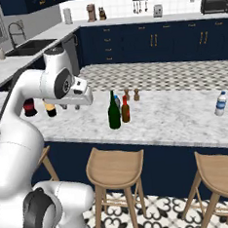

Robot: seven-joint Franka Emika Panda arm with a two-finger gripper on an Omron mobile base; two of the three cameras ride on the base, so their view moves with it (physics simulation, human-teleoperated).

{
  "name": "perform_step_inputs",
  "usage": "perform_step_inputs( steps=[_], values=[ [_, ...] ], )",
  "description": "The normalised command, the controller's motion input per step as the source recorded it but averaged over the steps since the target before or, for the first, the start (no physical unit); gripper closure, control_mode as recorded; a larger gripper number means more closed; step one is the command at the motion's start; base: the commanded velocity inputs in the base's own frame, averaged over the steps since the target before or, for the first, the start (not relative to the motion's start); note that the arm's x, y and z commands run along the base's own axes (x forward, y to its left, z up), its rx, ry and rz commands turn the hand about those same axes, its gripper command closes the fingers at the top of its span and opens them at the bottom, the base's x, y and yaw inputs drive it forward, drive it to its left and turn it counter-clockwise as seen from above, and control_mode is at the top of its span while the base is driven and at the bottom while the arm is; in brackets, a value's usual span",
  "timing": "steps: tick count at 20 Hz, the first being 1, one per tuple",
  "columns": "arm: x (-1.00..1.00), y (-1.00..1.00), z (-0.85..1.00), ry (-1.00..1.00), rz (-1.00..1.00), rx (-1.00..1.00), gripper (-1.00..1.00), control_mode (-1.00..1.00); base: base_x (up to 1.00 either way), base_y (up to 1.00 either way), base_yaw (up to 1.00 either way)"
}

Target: Move the plastic bottles in the middle to the plastics group, and the glass bottles in the middle to the glass group.

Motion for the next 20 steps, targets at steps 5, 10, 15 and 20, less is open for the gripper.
perform_step_inputs(
  steps=[5, 10, 15, 20],
  values=[
    [-0.07, -0.2, -0.03, -0.01, 0.01, 0.0, -1.0, -1.0, 0.0, 0.0, 0.0],
    [-0.31, -0.69, 0.0, -0.08, 0.0, 0.04, -1.0, -1.0, 0.0, 0.0, 0.0],
    [0.01, -0.37, 0.01, -0.1, -0.01, 0.01, -1.0, -1.0, 0.0, 0.0, 0.0],
    [0.59, -0.02, 0.0, -0.03, -0.09, 0.0, -1.0, -1.0, 0.0, 0.0, 0.0]
  ],
)
